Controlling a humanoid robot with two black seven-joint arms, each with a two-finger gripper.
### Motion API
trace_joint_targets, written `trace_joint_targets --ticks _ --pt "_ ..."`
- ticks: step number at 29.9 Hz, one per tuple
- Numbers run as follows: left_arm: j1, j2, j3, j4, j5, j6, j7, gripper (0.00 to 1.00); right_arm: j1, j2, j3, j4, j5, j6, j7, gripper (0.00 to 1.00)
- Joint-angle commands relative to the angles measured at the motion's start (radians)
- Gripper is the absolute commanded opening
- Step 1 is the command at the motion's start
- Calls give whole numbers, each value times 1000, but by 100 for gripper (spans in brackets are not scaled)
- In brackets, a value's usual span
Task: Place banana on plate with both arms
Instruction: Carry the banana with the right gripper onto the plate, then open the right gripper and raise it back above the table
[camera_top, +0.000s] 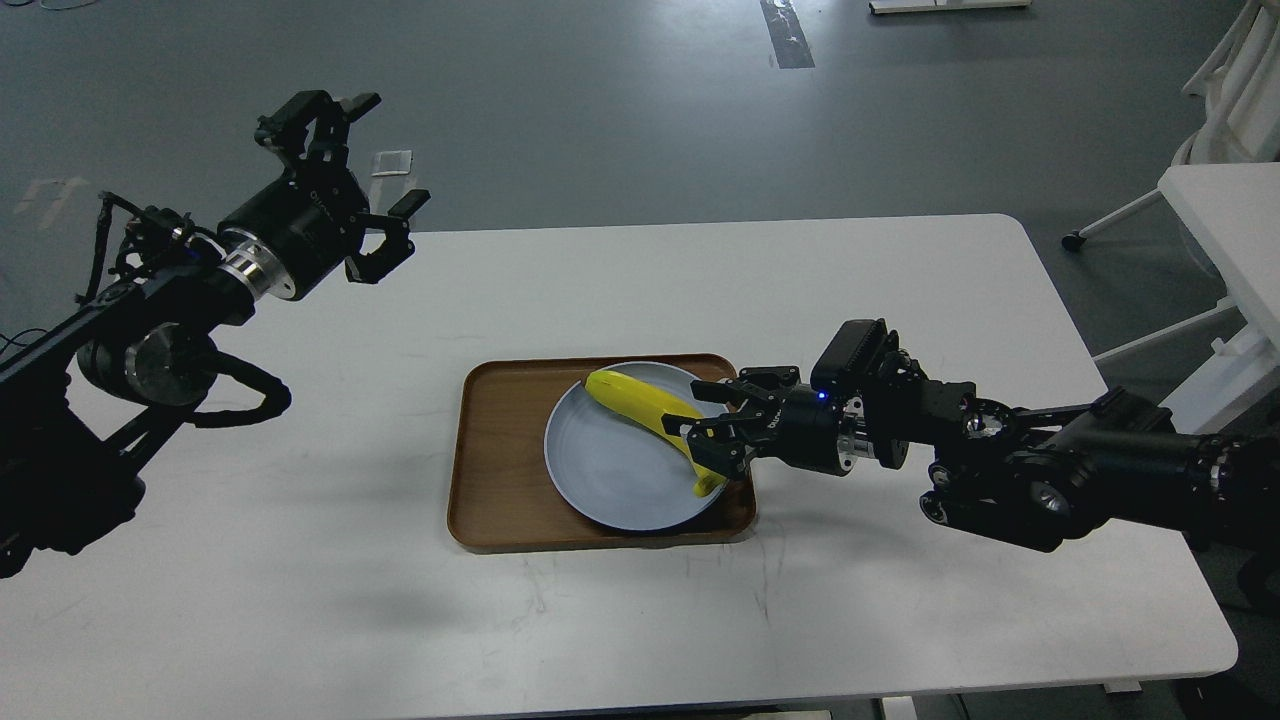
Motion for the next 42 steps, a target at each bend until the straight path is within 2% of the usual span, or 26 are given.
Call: trace_joint_targets --ticks 1,6,12,17,18,20,22,25,32,36,42 --pt "-1 4 0 0 0 0 0 98 0 6 36 2 24 -3 -5 94" --pt "-1 9 0 0 0 -2 2 98 14 -7 71 18 121 -5 -5 97" --pt "0 3 0 0 -2 0 0 98 16 -79 310 83 421 35 -11 98" --pt "9 -35 -1 0 -9 0 0 98 8 -167 493 184 853 194 -49 98" --pt "9 -40 -1 2 -9 0 0 98 4 -176 520 193 910 216 -60 98" --pt "9 -52 -1 2 -11 -2 2 98 -12 -198 615 207 1149 300 -132 98" --pt "12 -55 -1 2 -11 -2 0 98 -29 -207 658 201 1272 329 -172 98" --pt "26 -55 -1 2 -12 -2 2 98 -49 -208 688 201 1307 336 -194 100" --pt "51 -58 -31 2 -14 -5 2 98 -87 -208 694 209 1311 365 -206 100" --pt "89 -72 -43 2 -14 -9 2 98 -89 -222 695 210 1320 469 -224 100" --pt "111 -86 -63 2 -14 -28 2 98 -95 -225 712 210 1352 471 -232 100"
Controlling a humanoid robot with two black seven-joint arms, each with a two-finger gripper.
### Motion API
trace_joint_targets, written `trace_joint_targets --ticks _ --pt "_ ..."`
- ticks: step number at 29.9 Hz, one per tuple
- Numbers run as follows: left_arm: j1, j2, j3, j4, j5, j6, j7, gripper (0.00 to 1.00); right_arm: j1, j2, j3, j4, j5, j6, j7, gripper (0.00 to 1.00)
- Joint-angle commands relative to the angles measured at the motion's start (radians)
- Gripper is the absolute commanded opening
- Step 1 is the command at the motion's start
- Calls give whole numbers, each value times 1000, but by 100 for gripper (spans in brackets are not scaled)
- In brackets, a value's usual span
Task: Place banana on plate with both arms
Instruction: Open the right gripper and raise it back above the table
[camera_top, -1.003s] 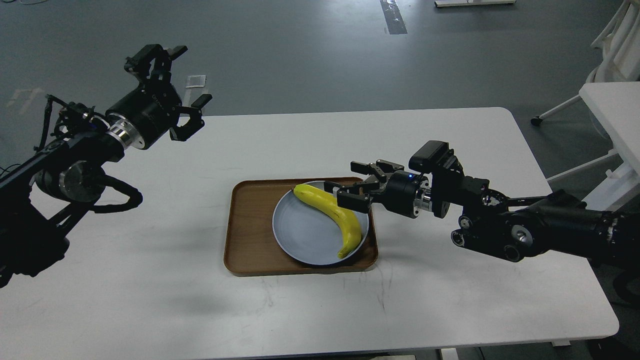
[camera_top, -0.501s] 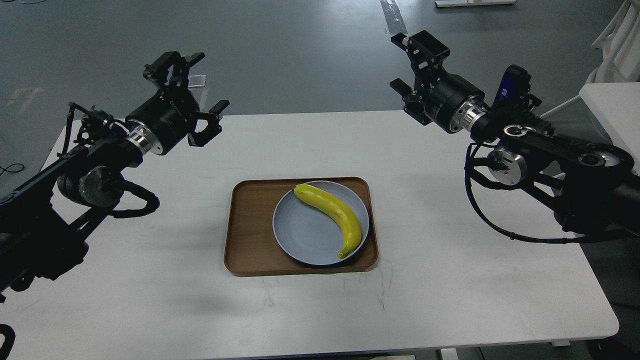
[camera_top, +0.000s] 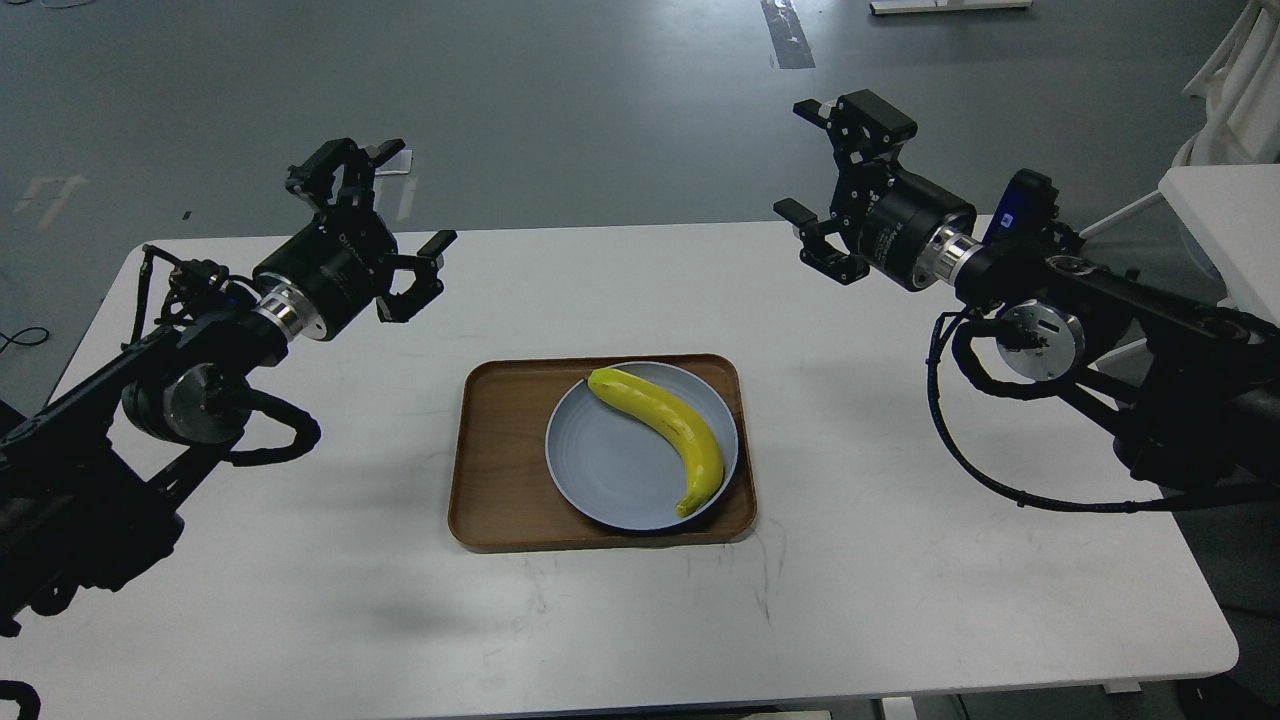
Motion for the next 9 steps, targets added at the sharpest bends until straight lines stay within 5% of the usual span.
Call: trace_joint_targets --ticks 1,9 --pt "9 -7 -12 0 0 -5 0 98 -6 -3 11 0 36 3 -7 100" --pt "9 -9 -12 1 2 -5 0 98 -9 -4 35 3 41 15 1 100"
